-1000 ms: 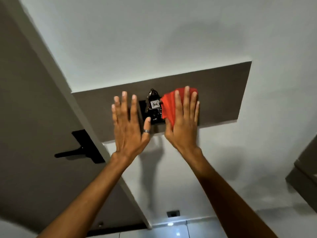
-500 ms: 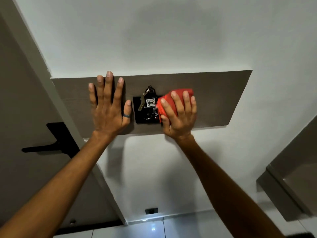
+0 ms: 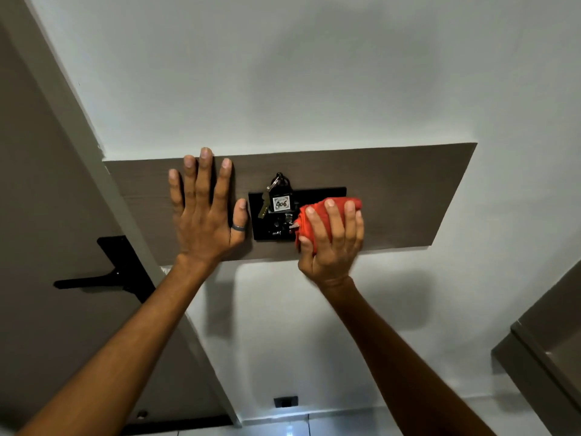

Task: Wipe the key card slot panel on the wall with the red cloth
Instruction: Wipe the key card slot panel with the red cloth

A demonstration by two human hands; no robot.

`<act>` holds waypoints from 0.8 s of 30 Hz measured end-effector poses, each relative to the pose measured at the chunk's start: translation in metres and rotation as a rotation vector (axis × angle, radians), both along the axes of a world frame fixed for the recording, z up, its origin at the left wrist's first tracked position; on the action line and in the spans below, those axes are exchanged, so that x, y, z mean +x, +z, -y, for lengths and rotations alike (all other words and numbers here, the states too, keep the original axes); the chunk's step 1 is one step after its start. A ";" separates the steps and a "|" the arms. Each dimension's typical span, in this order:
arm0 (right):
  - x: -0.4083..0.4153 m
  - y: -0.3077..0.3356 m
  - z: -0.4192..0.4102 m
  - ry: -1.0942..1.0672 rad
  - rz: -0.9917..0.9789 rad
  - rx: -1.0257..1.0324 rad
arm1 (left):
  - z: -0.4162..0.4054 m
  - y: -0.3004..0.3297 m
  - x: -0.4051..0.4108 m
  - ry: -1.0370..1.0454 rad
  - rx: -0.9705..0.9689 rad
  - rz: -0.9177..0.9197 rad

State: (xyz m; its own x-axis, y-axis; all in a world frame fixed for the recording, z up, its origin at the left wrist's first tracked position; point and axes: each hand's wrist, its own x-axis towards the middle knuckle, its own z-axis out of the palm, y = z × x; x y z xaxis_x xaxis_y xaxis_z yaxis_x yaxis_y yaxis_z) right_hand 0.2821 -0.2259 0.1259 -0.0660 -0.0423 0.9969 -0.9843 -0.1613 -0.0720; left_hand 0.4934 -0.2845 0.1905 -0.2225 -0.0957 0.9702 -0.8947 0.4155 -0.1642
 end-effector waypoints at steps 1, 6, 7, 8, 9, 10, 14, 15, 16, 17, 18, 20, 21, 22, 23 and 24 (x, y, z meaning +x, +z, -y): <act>0.007 0.011 -0.001 0.004 0.048 -0.004 | 0.000 0.001 0.000 -0.001 0.000 -0.001; 0.000 0.033 0.004 0.030 -0.033 -0.058 | 0.001 0.000 0.000 -0.008 -0.001 -0.015; -0.012 0.030 0.005 0.019 -0.102 -0.060 | 0.002 0.000 -0.001 -0.016 -0.002 -0.012; -0.019 0.027 0.006 0.009 -0.097 -0.057 | 0.002 0.001 -0.001 -0.011 -0.006 -0.008; -0.016 0.026 0.005 0.006 -0.009 -0.054 | 0.002 0.001 -0.002 -0.001 -0.004 -0.008; -0.005 0.026 0.004 0.000 0.111 -0.056 | 0.002 0.001 -0.002 0.004 0.002 -0.013; 0.016 0.017 0.003 0.007 0.060 -0.060 | 0.001 0.000 -0.001 0.000 0.020 -0.024; 0.003 0.018 0.003 0.017 -0.033 -0.057 | 0.001 -0.001 -0.001 0.001 0.023 -0.023; -0.010 0.021 0.003 0.023 -0.075 -0.059 | 0.001 0.000 -0.001 0.003 0.022 -0.022; -0.016 0.024 0.003 0.028 -0.048 -0.058 | 0.001 0.000 -0.002 0.003 0.019 -0.019; -0.013 0.026 0.002 0.031 0.036 -0.049 | 0.001 0.001 -0.003 0.002 0.016 -0.018; 0.015 0.028 0.000 0.029 0.196 -0.051 | 0.000 0.001 -0.003 0.005 0.012 -0.022; 0.027 0.028 0.001 0.036 0.215 -0.058 | 0.000 0.001 -0.002 0.006 0.016 -0.025; 0.031 0.029 0.001 0.053 0.191 -0.060 | 0.000 0.000 -0.002 0.004 0.022 -0.026; 0.026 0.030 0.002 0.065 0.122 -0.061 | 0.001 0.000 -0.001 0.001 0.028 -0.027; 0.016 0.030 0.003 0.062 0.031 -0.066 | 0.000 0.000 -0.001 0.000 0.030 -0.031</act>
State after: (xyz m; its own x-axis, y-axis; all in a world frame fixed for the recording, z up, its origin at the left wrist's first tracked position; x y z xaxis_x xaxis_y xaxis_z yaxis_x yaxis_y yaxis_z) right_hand 0.2977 -0.2289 0.1562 -0.0962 0.0183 0.9952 -0.9697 -0.2273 -0.0896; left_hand 0.4927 -0.2849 0.1904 -0.1919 -0.1251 0.9734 -0.8994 0.4194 -0.1234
